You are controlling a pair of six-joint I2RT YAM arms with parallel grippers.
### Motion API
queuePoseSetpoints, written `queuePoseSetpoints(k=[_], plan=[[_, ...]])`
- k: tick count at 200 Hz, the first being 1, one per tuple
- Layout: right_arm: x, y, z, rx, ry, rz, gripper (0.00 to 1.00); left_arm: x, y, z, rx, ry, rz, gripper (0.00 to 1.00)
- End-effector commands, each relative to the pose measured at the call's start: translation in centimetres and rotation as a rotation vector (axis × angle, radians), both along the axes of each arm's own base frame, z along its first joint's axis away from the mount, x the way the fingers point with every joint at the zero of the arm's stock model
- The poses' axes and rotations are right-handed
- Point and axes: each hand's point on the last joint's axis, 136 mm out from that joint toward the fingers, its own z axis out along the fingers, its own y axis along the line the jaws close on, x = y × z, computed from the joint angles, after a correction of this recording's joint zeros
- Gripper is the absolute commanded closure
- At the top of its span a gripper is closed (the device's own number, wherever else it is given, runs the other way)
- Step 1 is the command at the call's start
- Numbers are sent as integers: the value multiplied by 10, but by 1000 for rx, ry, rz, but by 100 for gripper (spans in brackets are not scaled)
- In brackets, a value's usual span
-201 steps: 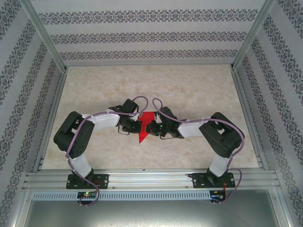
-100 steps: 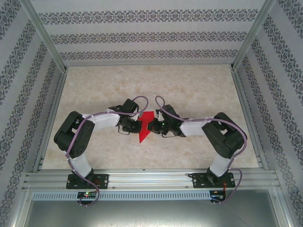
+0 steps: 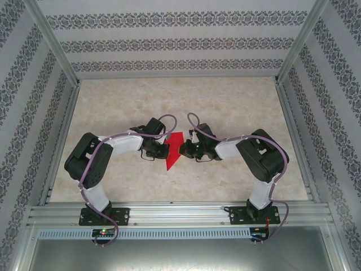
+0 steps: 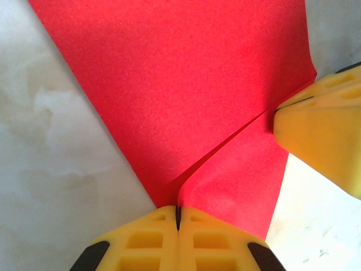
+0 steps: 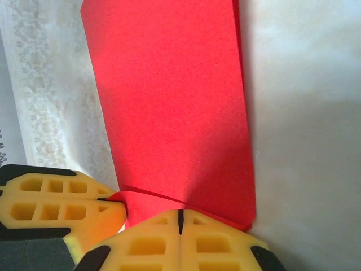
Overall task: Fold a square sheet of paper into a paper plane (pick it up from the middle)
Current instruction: Third fold the triangle at the center of the table.
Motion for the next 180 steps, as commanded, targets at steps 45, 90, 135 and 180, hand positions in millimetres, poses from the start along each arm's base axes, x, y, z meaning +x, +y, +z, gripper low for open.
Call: queuePoseSetpoints(k=[45,90,135,180], plan=[[20,-12,45,57,-81,3,93,-11,12,-16,62,63,-3,98],[21,-8,24,65,-28,15,93,-11,12,-16,62,66,-2,98],[15,-20,-16,-34,42,-20,93,-11,12,-16,61,66,-3,98],[22,-18,23,-38,-36,7,91,-12,12,-16,60,67,-5,98]])
